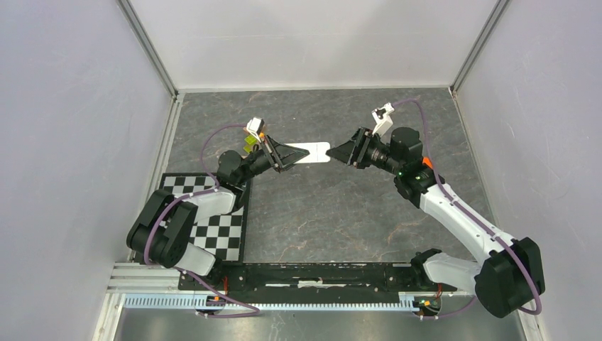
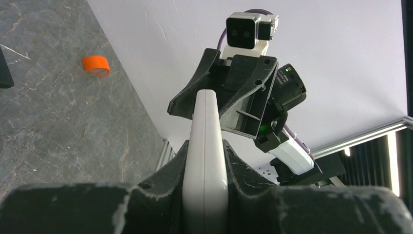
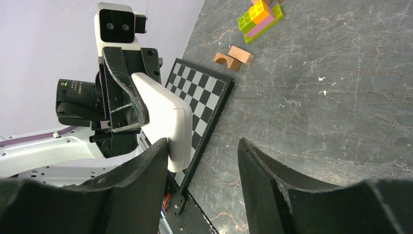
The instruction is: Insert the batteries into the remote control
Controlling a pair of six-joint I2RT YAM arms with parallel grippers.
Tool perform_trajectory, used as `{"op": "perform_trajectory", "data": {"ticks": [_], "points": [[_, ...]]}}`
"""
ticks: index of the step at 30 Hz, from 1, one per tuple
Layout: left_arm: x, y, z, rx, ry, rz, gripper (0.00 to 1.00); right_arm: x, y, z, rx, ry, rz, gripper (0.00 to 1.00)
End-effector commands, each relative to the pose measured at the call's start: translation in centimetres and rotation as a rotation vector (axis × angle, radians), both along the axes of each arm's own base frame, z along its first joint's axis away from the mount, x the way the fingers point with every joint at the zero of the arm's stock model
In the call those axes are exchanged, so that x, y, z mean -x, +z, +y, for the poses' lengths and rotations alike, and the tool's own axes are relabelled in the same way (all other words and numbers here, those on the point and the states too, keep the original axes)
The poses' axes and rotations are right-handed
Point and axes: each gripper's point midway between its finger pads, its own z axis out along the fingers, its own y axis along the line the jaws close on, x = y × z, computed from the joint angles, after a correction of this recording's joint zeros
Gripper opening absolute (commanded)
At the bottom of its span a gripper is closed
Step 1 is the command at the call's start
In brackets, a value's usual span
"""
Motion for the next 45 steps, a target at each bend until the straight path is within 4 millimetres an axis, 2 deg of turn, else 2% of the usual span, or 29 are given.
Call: {"op": "perform_trajectory", "data": {"ticks": [1,7,10,13,21,28,36,41,45], "points": [[1.1,3.4,0.1,0.07,-0.032,-0.106,0.02,-0.4,0.6,0.3,-0.027,0.012,-0.034,0.58],[1.7,4.4,-0.1,0.084,-0.066,-0.14,0.02,-0.1,-0.6,1.2,-0.046,0.06,-0.008,0.3],[1.8,4.8,-0.4,0.089,-0.076,-0.153,0.02,0.5,-1.1,2.0,-0.053,0.089,0.001,0.21],[1.8,4.7,-1.1,0.088,-0.091,-0.157,0.02,1.1,-1.4,2.9,-0.067,0.124,0.002,0.16],[1.9,5.0,-3.0,0.099,-0.133,-0.165,0.02,2.7,-1.9,5.0,-0.053,0.197,-0.009,0.14],[2.5,4.2,-4.6,0.079,-0.169,-0.156,0.02,3.0,-3.1,6.0,0.021,0.203,-0.018,0.16],[3.9,4.0,-4.8,0.015,-0.226,-0.205,0.02,1.7,-4.8,4.7,0.187,0.161,-0.072,0.17],[4.5,4.8,-4.3,0.0,-0.22,-0.239,0.02,1.3,-6.4,3.6,0.243,0.13,-0.053,0.19],[4.9,5.8,-3.8,0.011,-0.214,-0.263,0.02,1.0,-7.2,2.7,0.257,0.098,-0.043,0.24]]}}
